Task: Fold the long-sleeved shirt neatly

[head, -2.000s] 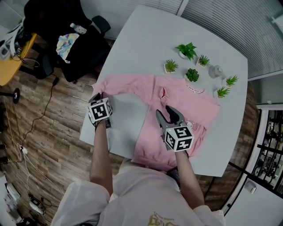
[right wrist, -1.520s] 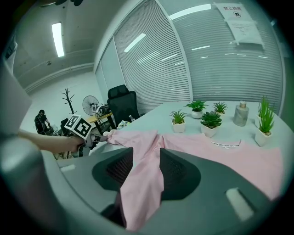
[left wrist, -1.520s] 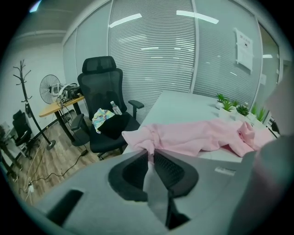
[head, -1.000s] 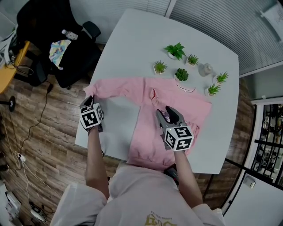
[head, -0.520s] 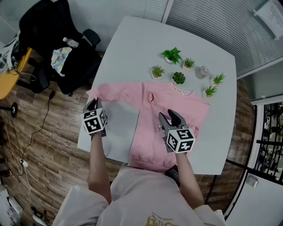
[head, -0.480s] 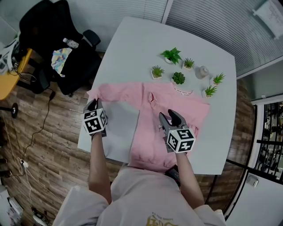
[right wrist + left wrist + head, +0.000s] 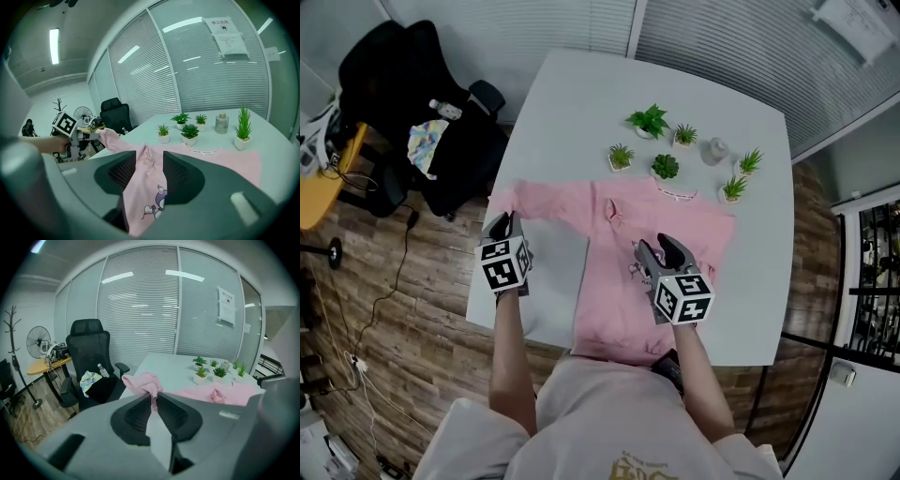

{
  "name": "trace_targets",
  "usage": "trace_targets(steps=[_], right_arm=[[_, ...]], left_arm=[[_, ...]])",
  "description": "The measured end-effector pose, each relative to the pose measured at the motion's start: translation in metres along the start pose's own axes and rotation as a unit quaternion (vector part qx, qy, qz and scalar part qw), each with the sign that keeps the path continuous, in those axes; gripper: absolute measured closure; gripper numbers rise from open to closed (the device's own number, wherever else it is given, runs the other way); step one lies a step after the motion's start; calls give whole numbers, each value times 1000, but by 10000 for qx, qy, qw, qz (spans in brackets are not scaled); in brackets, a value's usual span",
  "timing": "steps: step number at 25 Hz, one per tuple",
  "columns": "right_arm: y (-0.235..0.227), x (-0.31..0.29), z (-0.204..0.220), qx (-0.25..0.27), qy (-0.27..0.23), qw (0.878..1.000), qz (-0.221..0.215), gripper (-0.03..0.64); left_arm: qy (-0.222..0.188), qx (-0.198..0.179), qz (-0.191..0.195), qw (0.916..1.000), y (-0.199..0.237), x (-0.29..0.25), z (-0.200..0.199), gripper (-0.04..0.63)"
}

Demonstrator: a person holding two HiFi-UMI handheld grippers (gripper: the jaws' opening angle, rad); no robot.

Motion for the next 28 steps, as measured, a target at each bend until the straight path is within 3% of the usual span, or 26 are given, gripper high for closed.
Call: trace_targets(steps=[16, 28], right_arm=[[-26, 36, -4, -210, -265, 9991, 268, 426], [-55, 63, -11, -380, -446, 9964, 616, 439]], left_arm=[[-241, -378, 588, 9973, -63, 8, -34, 554], [-414, -475, 1322, 9892, -132, 6, -56, 554]])
Point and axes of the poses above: the fingertips, and each gripper's own axes: x backward along the fingers, y to its left, z out of its underside, the point moved 3 cm from there along x, backward along the fingers, and after that the axes turned 13 degrees about -y, right-handed, at the moved point
